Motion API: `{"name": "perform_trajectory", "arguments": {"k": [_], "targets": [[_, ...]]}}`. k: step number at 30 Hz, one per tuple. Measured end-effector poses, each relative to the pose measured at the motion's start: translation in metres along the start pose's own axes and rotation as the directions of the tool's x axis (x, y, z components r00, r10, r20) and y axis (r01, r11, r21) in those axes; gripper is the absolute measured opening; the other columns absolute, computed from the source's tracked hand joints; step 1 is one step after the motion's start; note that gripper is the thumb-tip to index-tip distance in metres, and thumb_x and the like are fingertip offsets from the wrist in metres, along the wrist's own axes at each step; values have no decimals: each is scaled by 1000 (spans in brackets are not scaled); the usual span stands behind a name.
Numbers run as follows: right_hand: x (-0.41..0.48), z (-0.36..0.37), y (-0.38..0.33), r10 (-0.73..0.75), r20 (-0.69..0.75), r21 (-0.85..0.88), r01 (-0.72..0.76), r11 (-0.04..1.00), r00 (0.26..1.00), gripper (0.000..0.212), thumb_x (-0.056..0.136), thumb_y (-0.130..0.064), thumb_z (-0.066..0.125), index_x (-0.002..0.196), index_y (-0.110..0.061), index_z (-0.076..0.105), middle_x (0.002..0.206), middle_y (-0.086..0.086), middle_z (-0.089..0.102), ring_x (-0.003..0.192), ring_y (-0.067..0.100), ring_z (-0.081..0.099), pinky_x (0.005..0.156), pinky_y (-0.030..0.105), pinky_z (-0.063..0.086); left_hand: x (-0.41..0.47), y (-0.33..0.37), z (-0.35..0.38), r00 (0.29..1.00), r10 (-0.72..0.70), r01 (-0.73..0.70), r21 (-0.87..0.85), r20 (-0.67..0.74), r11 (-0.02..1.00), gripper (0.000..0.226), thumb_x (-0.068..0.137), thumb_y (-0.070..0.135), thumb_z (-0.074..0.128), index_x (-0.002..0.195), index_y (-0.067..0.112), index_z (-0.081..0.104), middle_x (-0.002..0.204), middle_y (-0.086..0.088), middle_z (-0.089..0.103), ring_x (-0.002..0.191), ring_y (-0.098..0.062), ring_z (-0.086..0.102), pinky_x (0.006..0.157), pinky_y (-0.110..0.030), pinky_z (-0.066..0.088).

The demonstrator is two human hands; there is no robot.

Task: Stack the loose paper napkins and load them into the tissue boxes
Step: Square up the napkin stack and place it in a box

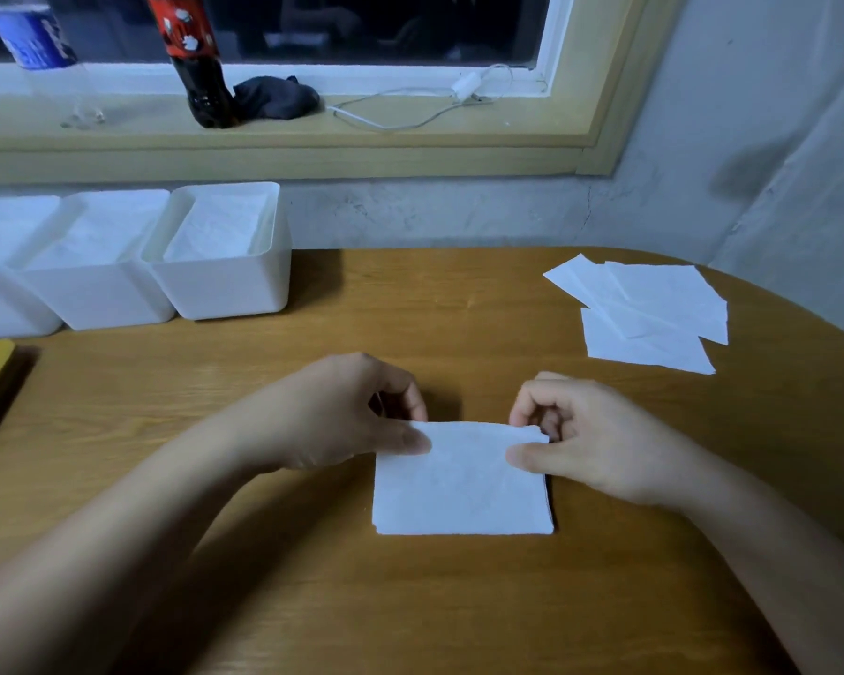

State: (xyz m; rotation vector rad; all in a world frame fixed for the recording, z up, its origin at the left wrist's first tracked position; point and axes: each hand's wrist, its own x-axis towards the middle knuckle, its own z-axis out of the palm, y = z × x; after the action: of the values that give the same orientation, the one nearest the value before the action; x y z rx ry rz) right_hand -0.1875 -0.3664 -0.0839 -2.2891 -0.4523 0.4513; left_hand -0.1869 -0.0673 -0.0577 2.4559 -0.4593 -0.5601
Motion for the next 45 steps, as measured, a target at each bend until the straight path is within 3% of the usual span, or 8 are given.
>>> {"name": "perform_trajectory", "arguments": {"k": [6, 11, 16, 20, 25, 30, 38, 45], "targets": [[23, -8, -30, -53, 29, 22, 53, 998, 998, 16, 90, -30, 81, 94, -24, 66, 92, 9, 70, 80, 38, 59, 75, 57, 52, -27, -10, -37, 994, 5, -5, 1, -109, 1000, 5, 95, 47, 77, 97, 42, 76, 96, 22, 73, 92, -1, 64, 79, -22, 51], [57, -9, -87, -204, 24, 40, 203, 978, 979, 18, 94, -19, 78, 91, -23, 61, 86, 14, 61, 72, 19, 52, 72, 37, 44, -54, -32, -69, 978, -26, 30, 14, -207, 999, 16, 89, 53, 80, 100, 43, 73, 103, 25, 71, 100, 3, 63, 88, -29, 58], [96, -4, -159, -345, 42, -17, 346, 938, 938, 16, 95, -16, 79, 91, -22, 64, 76, -7, 60, 67, 6, 50, 64, 21, 42, -72, -45, -97, 936, 1, -27, -70, -351, 997, 35, 84, 52, 87, 112, 42, 67, 111, 21, 72, 108, 3, 64, 88, -23, 56], [128, 0, -215, -442, 75, -67, 446, 892, 894, 13, 94, -18, 80, 95, -23, 68, 85, 0, 71, 71, 13, 58, 69, 29, 47, -85, -57, -119, 886, 4, -50, -88, -463, 995, 35, 84, 52, 87, 113, 43, 69, 110, 25, 72, 107, 4, 66, 78, -17, 50], [168, 8, -267, -501, 71, -38, 504, 863, 862, 15, 93, -20, 83, 99, -24, 70, 86, 2, 73, 70, 14, 58, 73, 38, 49, -107, -83, -146, 819, -97, 0, -171, -565, 985, 14, 94, 43, 81, 96, 30, 77, 94, 15, 78, 90, -3, 73, 85, -36, 59], [214, 35, -300, -493, -26, 76, 493, 867, 870, 18, 94, -32, 83, 102, -20, 74, 82, 14, 70, 75, 16, 61, 71, 32, 48, -130, -127, -176, 774, -224, -18, -375, -593, 927, 23, 91, 42, 85, 95, 20, 81, 95, -1, 82, 91, -29, 75, 82, -45, 52], [312, 113, -346, -346, 68, 281, 315, 906, 936, 13, 91, -8, 79, 100, -8, 69, 85, 4, 75, 72, 15, 73, 72, 34, 57, -154, -227, -234, 704, -441, 12, -611, -557, 792, 55, 67, 56, 95, 100, 14, 82, 107, -12, 81, 99, -28, 71, 91, -47, 47], [376, 187, -381, -210, -75, 318, 222, 922, 975, 30, 86, -8, 85, 96, -17, 58, 87, 9, 79, 73, 22, 81, 74, 39, 66, -149, -303, -270, 490, -622, 124, -657, -611, 744, 38, 76, 35, 98, 100, 11, 80, 86, -4, 75, 76, -19, 59, 66, -30, 41]]}}
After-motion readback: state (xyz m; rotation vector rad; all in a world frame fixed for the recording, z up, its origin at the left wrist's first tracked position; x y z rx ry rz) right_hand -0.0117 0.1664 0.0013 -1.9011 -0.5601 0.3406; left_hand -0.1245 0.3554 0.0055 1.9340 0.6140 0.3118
